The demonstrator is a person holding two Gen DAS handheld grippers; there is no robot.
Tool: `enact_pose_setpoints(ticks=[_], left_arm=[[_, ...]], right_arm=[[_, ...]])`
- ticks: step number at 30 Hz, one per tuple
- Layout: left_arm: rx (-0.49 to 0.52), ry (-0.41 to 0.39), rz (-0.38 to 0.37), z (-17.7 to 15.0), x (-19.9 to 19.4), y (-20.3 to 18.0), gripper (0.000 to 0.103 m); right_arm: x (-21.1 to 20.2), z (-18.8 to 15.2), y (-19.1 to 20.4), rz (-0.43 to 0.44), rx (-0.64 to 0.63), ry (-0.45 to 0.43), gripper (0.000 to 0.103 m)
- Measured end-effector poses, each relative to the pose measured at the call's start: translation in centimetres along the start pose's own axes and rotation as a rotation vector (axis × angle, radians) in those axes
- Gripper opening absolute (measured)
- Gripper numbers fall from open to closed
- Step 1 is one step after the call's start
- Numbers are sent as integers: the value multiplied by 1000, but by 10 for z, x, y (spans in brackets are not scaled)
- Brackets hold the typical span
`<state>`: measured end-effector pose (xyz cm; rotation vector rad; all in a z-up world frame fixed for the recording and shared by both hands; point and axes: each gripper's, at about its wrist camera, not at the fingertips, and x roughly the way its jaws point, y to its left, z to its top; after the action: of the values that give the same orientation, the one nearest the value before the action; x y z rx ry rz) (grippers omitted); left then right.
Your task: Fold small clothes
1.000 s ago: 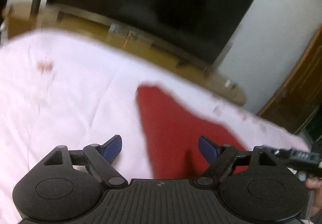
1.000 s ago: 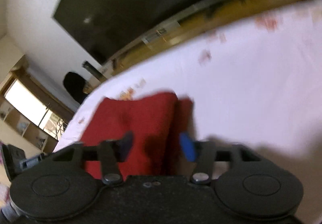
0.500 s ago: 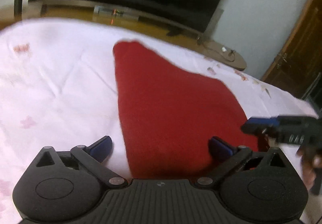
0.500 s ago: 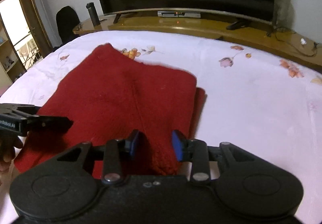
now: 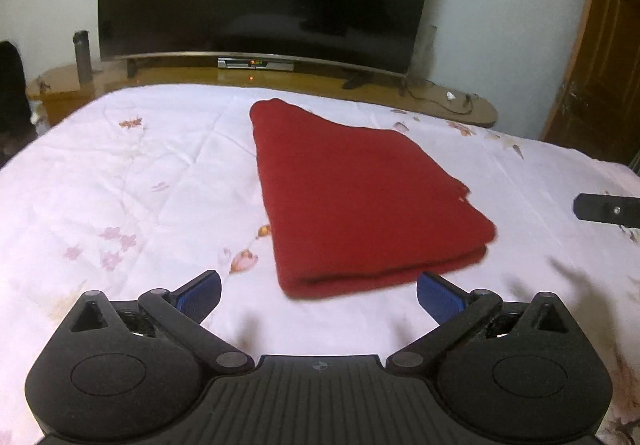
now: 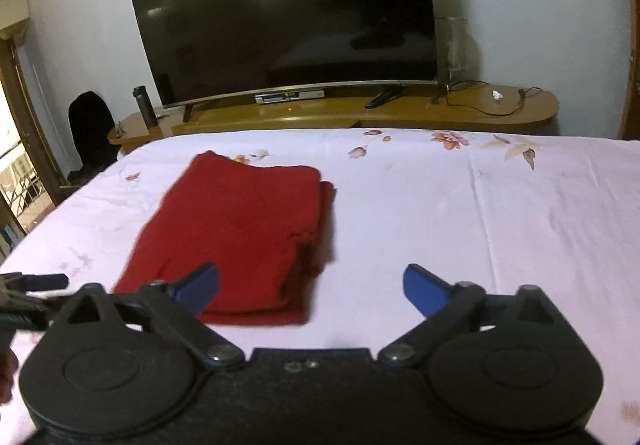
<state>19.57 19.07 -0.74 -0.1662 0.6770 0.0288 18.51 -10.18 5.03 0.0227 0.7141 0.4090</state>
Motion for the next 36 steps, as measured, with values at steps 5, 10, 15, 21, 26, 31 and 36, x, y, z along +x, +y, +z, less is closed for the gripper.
enact_pose_setpoints(ticks=[5,10,15,21,26,31,36], left_arm=[[-28,-55,33,-6,-45,-18,103],[-14,-107,48,-18,-89,-41,103],[-11,-134,67,-33,-121,-60,103],[-13,-160,64,-49,-152,-72,103],[-11,-183,56,-55,-167,-76,103],[-3,-204,47,-53,-176,-80,103],[-1,-214,43,-53,-180,-81,103]], right_arm=[[-22,-5,28,-18,-60,25,102],[-61,-15,46,-43,-118,-10,102],[-101,-32,46,-34,-104,-52,102],[-134,-48,48,-29,-90,-89,102],[-153,-54,54,-29,-103,-121,102],[-165,-55,60,-36,-110,-151,102],[-169,-54,62,-36,-112,-162,102]])
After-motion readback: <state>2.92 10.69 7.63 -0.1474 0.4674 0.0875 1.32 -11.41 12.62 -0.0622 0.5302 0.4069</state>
